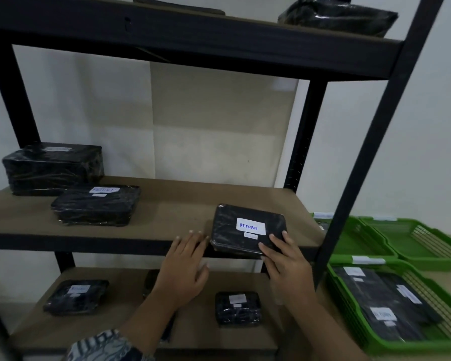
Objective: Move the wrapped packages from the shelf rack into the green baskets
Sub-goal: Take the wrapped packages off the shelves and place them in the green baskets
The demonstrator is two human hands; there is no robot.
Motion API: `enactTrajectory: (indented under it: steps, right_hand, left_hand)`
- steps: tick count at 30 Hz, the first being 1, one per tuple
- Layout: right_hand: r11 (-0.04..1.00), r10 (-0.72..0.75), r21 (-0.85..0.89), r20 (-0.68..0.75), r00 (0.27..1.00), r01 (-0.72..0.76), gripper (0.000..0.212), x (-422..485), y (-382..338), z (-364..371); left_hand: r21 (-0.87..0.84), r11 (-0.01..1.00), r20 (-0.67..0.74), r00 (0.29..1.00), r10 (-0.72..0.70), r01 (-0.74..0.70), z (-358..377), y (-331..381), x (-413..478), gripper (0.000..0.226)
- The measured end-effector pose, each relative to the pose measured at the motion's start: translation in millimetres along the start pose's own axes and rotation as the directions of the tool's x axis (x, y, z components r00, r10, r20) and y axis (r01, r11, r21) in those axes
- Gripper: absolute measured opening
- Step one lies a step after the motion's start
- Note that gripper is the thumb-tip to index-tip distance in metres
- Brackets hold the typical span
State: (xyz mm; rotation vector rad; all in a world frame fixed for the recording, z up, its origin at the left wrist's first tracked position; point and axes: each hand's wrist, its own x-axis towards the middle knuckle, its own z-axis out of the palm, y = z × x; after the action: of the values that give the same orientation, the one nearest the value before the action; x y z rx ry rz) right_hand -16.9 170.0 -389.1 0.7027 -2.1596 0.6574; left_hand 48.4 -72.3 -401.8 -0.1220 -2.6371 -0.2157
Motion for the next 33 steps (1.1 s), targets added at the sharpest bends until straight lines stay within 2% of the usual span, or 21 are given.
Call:
enactTrajectory:
  steps: [5,12,15,21,24,28,33]
  right_hand:
    - [0.999,0.051,-0.002,-0.029,0.998,-0.051,0.040,-41.9,14.0,-38.8]
    - [0.992,0.086,-0.087,-0.014,0.996,-0.087,0.025,-105.4,68.0,-92.5]
    - [0.985,0.115,-0.125,-0.007,0.993,-0.115,0.028,-127.1,94.2,-117.1]
    - [0.968,0.163,-0.188,-0.042,0.986,-0.168,0.029,-150.9,152.2,-161.9]
    - [0.966,0.181,-0.176,-0.051,0.982,-0.187,0.030,-152.9,191.0,-181.3]
    - [0.960,0.195,-0.201,-0.011,0.981,-0.193,0.042,-146.8,246.1,-200.7]
    - [0.956,0.216,-0.204,0.015,0.976,-0.209,0.047,-135.6,311.7,-212.0]
  left_hand:
    - [-0.031,0.997,0.002,0.997,0.073,-0.073,6.3,45.0,-14.5,0.052]
    - [-0.072,0.988,0.080,0.987,0.141,-0.136,40.2,108.7,-15.0,0.058]
    - [-0.080,0.984,0.118,0.979,0.166,-0.158,55.2,135.8,-12.3,0.056]
    - [-0.156,0.950,0.088,0.954,0.287,-0.271,82.3,199.3,3.6,0.054]
    - [-0.191,0.943,0.117,0.948,0.296,-0.271,98.8,235.5,18.4,0.053]
    - [-0.208,0.931,0.158,0.929,0.334,-0.300,123.7,285.0,47.2,0.055]
    - [-0.207,0.949,0.176,0.945,0.274,-0.237,154.8,336.7,79.1,0.053]
